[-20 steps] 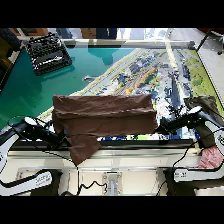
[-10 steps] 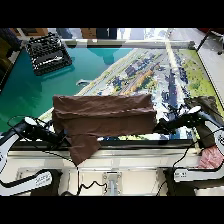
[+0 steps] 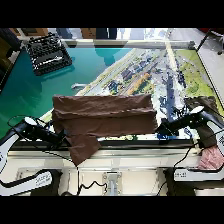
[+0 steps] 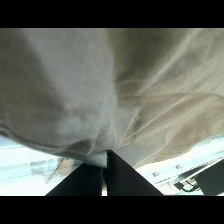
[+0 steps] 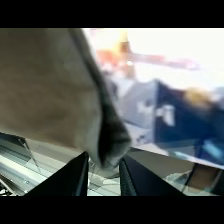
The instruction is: Fold the shirts.
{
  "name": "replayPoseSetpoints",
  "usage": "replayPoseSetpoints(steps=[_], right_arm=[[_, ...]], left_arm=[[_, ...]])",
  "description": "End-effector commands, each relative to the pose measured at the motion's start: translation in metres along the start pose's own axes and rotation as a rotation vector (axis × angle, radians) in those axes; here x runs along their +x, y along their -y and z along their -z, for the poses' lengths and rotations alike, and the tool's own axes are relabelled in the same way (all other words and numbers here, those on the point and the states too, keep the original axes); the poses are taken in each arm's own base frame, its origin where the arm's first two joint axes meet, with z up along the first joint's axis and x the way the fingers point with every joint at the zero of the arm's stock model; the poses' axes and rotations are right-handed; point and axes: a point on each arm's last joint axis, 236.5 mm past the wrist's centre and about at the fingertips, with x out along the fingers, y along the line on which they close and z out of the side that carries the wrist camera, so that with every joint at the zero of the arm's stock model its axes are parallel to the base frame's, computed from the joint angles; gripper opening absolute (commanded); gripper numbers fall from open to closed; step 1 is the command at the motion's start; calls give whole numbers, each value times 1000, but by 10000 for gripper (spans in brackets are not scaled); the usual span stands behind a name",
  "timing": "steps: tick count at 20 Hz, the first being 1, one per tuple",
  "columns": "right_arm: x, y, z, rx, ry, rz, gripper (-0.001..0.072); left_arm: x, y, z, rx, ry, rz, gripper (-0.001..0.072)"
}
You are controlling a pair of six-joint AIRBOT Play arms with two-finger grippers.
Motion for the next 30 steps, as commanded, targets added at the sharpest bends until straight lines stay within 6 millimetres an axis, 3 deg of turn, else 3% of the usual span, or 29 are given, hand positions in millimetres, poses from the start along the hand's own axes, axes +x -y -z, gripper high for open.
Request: replayPoseSetpoints(steps=[1,3,7,8,10,23,30], right_arm=[[-23,71,13,39,-16,192,346],[-27,71,12,72,12,129,347],[-28,37,-16,24,124,-22,355],[-28,31,-23,25,151,-44,414],[-29,24,-29,31,176,-67,414],[-26,23,-32,41,179,-82,417],[-3,-1,-34,-20,130,-112,417]], left_arm=[[0,0,-1,3,6,-1,9],[0,0,-2,2,9,0,9],[0,1,-3,0,11,3,9],[0,1,-2,1,8,3,9],[0,1,-1,1,4,4,9],[0,1,-2,5,10,3,9],[0,1,-1,4,5,4,9]])
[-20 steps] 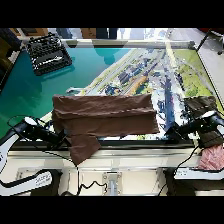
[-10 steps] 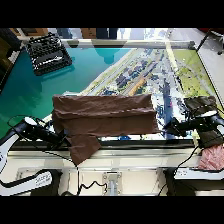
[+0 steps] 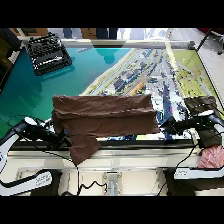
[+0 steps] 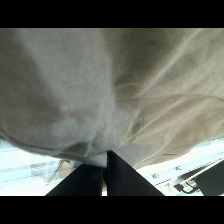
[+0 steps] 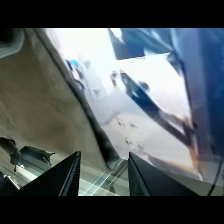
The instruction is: Fold the shirts.
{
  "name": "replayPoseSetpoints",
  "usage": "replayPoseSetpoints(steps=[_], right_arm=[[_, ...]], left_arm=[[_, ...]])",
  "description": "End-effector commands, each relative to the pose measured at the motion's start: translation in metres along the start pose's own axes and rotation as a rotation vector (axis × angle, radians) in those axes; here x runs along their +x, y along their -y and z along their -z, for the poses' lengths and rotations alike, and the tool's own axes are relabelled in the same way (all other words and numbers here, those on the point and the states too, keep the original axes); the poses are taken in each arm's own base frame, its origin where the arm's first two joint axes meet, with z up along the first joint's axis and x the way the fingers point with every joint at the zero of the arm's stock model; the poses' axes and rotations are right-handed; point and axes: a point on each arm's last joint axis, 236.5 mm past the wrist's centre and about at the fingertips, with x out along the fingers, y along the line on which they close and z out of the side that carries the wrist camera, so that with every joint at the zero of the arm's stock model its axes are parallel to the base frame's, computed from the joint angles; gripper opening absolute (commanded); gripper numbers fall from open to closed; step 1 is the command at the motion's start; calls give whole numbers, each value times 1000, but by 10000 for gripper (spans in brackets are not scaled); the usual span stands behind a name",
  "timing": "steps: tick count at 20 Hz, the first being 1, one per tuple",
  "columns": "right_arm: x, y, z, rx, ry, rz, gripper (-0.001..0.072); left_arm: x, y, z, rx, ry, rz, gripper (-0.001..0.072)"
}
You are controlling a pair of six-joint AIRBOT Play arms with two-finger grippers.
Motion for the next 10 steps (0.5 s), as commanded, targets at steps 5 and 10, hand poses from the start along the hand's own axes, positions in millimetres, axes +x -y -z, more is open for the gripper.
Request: replayPoseSetpoints(steps=[5,10], right_arm=[[13,3,-14,-13,37,37,417],[17,5,-13,-3,21,32,417]], left_arm=[[0,0,-1,6,2,-2,9],[0,0,-2,6,9,-2,9]])
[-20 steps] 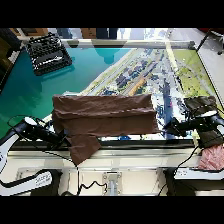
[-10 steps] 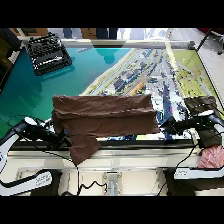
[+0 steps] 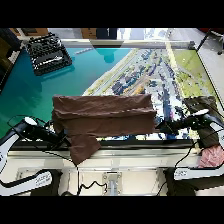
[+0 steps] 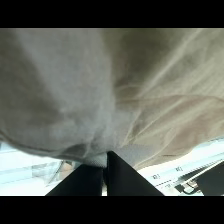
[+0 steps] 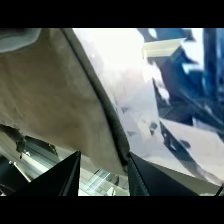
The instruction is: Fold the shirts.
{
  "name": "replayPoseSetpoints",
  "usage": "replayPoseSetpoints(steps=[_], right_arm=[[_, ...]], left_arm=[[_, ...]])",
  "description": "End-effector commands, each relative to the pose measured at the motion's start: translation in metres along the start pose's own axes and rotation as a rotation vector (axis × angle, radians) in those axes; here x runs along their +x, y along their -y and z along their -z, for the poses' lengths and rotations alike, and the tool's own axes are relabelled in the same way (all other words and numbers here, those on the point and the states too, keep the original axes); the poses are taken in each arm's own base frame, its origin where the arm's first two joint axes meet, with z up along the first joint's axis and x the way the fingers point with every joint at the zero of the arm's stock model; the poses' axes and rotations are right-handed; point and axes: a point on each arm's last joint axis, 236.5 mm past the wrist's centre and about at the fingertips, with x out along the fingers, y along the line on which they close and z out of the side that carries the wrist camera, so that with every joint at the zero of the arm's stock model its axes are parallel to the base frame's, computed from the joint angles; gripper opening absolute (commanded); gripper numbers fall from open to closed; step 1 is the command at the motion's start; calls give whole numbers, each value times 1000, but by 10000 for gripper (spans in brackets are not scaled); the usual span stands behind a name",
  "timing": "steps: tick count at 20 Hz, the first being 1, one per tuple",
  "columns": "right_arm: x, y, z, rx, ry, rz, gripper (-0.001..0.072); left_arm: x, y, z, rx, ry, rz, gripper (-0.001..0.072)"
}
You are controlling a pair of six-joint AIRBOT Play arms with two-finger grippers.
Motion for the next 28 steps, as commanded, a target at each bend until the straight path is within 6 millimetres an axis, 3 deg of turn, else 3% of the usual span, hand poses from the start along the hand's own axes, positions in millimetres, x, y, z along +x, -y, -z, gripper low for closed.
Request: replayPoseSetpoints(steps=[1,6,9,11,13,15,18,21,26,28], right_arm=[[3,14,-25,11,92,47,417],[4,17,-26,3,95,51,358],[4,18,-29,-13,106,57,143],[4,19,-31,-12,116,61,137],[3,20,-35,-11,130,68,197],[3,20,-34,-20,127,67,26],[4,13,-27,-87,97,41,21],[3,-2,-26,-138,100,-15,21],[-13,-36,-27,-225,155,-97,20],[-24,-45,-28,-259,194,-91,20]], left_arm=[[0,0,-1,2,4,-1,9],[0,0,-1,2,5,0,9],[0,0,-1,2,5,0,9],[0,0,-1,2,5,0,9],[0,0,-1,2,5,0,9],[0,0,-1,2,3,0,8],[-1,5,5,61,-22,22,8],[-3,25,12,142,-40,107,7],[-25,91,27,270,-33,384,7],[-33,104,29,297,-11,436,7]])
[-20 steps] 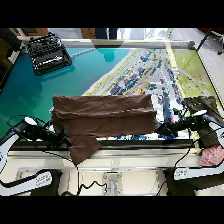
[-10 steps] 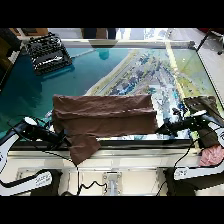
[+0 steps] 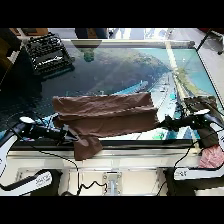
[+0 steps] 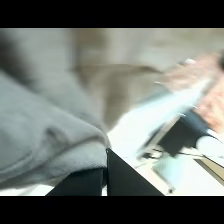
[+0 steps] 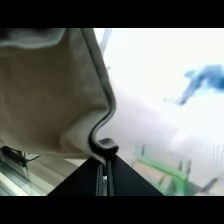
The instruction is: Fold the shirts.
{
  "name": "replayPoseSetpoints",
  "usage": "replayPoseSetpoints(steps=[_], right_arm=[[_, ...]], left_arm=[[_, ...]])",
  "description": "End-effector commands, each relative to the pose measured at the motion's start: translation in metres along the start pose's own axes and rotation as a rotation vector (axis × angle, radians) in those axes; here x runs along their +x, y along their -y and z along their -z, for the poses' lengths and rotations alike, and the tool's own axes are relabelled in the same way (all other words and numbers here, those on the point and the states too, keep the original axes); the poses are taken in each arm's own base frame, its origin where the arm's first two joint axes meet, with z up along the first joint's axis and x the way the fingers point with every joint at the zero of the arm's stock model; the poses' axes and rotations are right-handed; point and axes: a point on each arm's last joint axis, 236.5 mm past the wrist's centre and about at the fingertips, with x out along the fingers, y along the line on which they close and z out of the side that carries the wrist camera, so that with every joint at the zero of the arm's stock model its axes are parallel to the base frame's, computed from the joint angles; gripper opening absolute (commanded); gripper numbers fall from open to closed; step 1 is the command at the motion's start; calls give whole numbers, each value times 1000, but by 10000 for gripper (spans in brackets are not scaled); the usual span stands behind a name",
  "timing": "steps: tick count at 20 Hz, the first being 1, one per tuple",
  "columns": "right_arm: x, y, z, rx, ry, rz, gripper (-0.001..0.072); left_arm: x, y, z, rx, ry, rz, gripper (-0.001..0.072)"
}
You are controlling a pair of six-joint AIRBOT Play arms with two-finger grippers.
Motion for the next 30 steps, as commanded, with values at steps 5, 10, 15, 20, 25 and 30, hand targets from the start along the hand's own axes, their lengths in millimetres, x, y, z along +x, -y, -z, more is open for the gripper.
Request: replayPoseSetpoints(steps=[5,10,15,20,25,30], right_arm=[[-34,-60,-16,-118,135,-116,20],[-63,-99,-40,-197,261,-178,20],[-119,-124,-100,-279,449,-106,19],[-138,-116,-119,-297,485,-12,18],[-101,-108,-121,-305,402,21,18],[-57,-112,-137,-328,369,46,18]], left_arm=[[-22,67,-1,166,72,187,7],[-61,108,-28,277,178,190,7],[-101,137,-69,312,359,137,6],[-101,76,-77,211,352,-120,6],[-106,52,-89,159,386,-207,6],[-100,39,-116,105,418,-197,6]])
